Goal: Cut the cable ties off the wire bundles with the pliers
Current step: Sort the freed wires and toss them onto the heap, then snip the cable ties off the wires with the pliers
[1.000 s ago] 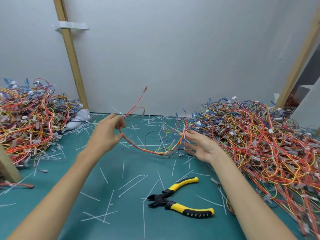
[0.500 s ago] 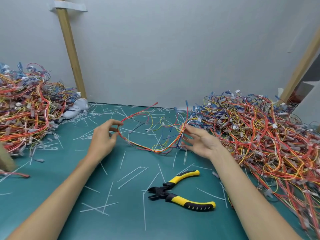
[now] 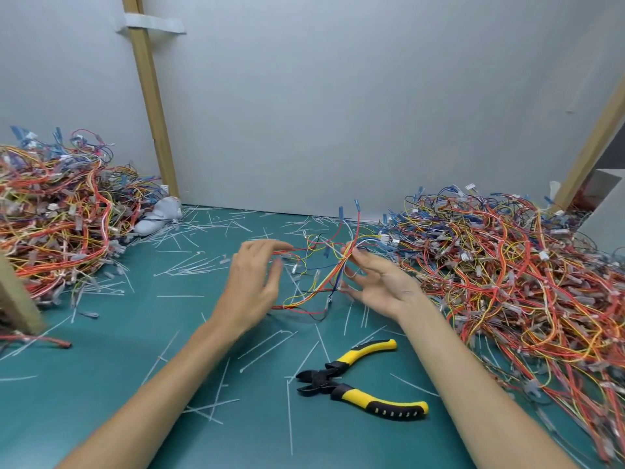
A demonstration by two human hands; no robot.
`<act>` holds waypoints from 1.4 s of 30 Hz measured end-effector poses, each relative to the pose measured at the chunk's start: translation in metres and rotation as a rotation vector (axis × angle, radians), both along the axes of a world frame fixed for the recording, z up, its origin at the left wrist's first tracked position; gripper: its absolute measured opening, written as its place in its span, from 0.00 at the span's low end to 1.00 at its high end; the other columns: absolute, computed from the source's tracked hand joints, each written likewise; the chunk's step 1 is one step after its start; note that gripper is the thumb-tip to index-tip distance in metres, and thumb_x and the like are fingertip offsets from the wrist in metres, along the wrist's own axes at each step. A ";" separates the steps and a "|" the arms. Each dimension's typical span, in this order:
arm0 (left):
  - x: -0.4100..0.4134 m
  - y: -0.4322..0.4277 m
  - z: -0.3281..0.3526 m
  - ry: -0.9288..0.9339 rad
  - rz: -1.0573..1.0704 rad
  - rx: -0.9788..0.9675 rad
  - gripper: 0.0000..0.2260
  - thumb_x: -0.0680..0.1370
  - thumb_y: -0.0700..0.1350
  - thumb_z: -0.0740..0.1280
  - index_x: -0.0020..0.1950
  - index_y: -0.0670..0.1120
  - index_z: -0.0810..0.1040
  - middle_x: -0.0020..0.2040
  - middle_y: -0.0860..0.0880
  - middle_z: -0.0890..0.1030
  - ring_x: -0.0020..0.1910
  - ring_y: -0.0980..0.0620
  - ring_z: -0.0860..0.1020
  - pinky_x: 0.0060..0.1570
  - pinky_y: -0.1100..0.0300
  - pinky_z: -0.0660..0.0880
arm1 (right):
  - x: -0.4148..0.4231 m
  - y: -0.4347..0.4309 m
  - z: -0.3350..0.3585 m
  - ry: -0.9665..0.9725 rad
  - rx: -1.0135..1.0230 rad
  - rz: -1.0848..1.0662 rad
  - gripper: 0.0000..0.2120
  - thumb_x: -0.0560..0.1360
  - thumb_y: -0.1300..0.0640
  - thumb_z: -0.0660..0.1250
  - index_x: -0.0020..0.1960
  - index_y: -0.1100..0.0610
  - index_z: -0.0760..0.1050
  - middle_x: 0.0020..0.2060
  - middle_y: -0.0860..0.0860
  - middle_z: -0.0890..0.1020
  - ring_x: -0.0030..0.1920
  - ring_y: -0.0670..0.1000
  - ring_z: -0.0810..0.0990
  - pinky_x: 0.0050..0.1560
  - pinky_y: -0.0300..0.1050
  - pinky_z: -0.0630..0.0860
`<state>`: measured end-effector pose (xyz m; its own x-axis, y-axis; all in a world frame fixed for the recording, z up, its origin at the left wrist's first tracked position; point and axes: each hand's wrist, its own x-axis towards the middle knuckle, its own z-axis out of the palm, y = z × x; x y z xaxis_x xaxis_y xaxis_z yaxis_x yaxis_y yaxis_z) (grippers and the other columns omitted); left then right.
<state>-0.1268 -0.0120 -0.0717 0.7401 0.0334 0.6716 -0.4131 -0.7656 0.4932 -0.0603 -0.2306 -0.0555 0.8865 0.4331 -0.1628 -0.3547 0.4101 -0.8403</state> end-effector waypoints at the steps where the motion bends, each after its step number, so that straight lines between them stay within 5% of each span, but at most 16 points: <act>1: -0.003 -0.008 0.002 -0.017 -0.045 -0.030 0.10 0.80 0.38 0.63 0.59 0.47 0.77 0.56 0.54 0.78 0.60 0.52 0.73 0.62 0.59 0.66 | -0.002 0.004 0.000 0.004 0.012 0.001 0.10 0.67 0.59 0.71 0.48 0.56 0.80 0.45 0.48 0.83 0.45 0.50 0.78 0.46 0.48 0.75; 4: -0.011 -0.031 0.004 0.055 -0.170 -0.119 0.10 0.80 0.45 0.64 0.61 0.48 0.74 0.57 0.55 0.78 0.59 0.56 0.74 0.60 0.68 0.66 | -0.009 0.017 -0.001 0.008 0.085 0.032 0.08 0.68 0.60 0.70 0.48 0.56 0.79 0.43 0.49 0.83 0.46 0.51 0.78 0.49 0.50 0.74; 7: -0.012 -0.042 -0.003 0.168 -0.175 -0.144 0.11 0.79 0.49 0.66 0.60 0.48 0.74 0.56 0.54 0.80 0.58 0.54 0.76 0.62 0.55 0.70 | -0.017 0.028 -0.003 0.007 0.123 0.081 0.05 0.68 0.62 0.69 0.44 0.56 0.81 0.41 0.50 0.83 0.44 0.51 0.78 0.46 0.49 0.77; 11: -0.010 -0.036 -0.007 0.202 -0.151 -0.190 0.05 0.79 0.48 0.66 0.52 0.48 0.76 0.40 0.56 0.83 0.46 0.57 0.80 0.55 0.54 0.73 | -0.020 0.035 -0.007 0.050 0.088 0.050 0.11 0.68 0.63 0.68 0.50 0.58 0.78 0.46 0.54 0.81 0.46 0.52 0.78 0.53 0.49 0.73; 14: -0.008 -0.030 -0.005 0.227 -0.189 -0.185 0.04 0.80 0.47 0.66 0.48 0.48 0.78 0.32 0.56 0.81 0.38 0.56 0.80 0.49 0.55 0.75 | -0.021 0.035 -0.008 0.044 0.032 0.019 0.12 0.67 0.63 0.69 0.50 0.58 0.76 0.46 0.52 0.80 0.46 0.50 0.78 0.48 0.43 0.72; 19: -0.005 -0.023 -0.008 0.246 -0.218 -0.150 0.04 0.80 0.46 0.66 0.47 0.49 0.79 0.35 0.54 0.83 0.38 0.54 0.81 0.47 0.56 0.76 | -0.023 0.033 -0.009 0.058 0.011 0.017 0.09 0.65 0.63 0.70 0.44 0.58 0.78 0.41 0.52 0.82 0.45 0.51 0.80 0.47 0.42 0.73; 27: 0.000 -0.014 -0.017 0.270 -0.232 -0.099 0.04 0.77 0.40 0.69 0.48 0.46 0.83 0.37 0.52 0.84 0.40 0.54 0.81 0.46 0.57 0.76 | -0.030 0.009 -0.017 0.134 -0.073 -0.022 0.05 0.73 0.69 0.65 0.48 0.66 0.78 0.49 0.62 0.82 0.56 0.62 0.80 0.54 0.49 0.78; 32: 0.000 -0.012 -0.020 0.264 -0.255 -0.142 0.04 0.78 0.41 0.68 0.48 0.46 0.83 0.35 0.52 0.83 0.36 0.57 0.80 0.42 0.65 0.75 | -0.049 -0.021 -0.009 -0.195 -0.621 0.010 0.08 0.78 0.64 0.65 0.56 0.67 0.78 0.53 0.54 0.83 0.54 0.52 0.83 0.48 0.43 0.82; 35: 0.001 -0.011 -0.022 0.262 -0.254 -0.146 0.05 0.78 0.42 0.68 0.48 0.46 0.84 0.34 0.54 0.82 0.34 0.59 0.78 0.41 0.66 0.74 | -0.070 -0.038 0.006 -0.616 -1.207 0.042 0.13 0.76 0.45 0.67 0.55 0.51 0.80 0.51 0.42 0.82 0.55 0.45 0.79 0.54 0.40 0.76; 39: 0.002 -0.013 -0.025 0.262 -0.187 -0.106 0.06 0.79 0.47 0.68 0.50 0.51 0.85 0.33 0.58 0.81 0.34 0.60 0.77 0.41 0.57 0.77 | -0.113 -0.045 0.006 -0.899 -1.667 0.244 0.47 0.61 0.17 0.51 0.73 0.41 0.64 0.67 0.38 0.66 0.69 0.43 0.63 0.70 0.47 0.62; 42: 0.001 -0.016 -0.024 0.220 -0.160 0.020 0.06 0.79 0.49 0.67 0.50 0.52 0.84 0.34 0.55 0.79 0.35 0.52 0.75 0.39 0.52 0.76 | -0.134 -0.042 -0.011 -1.086 -1.774 0.348 0.50 0.62 0.17 0.44 0.77 0.42 0.54 0.70 0.40 0.62 0.71 0.46 0.59 0.70 0.47 0.58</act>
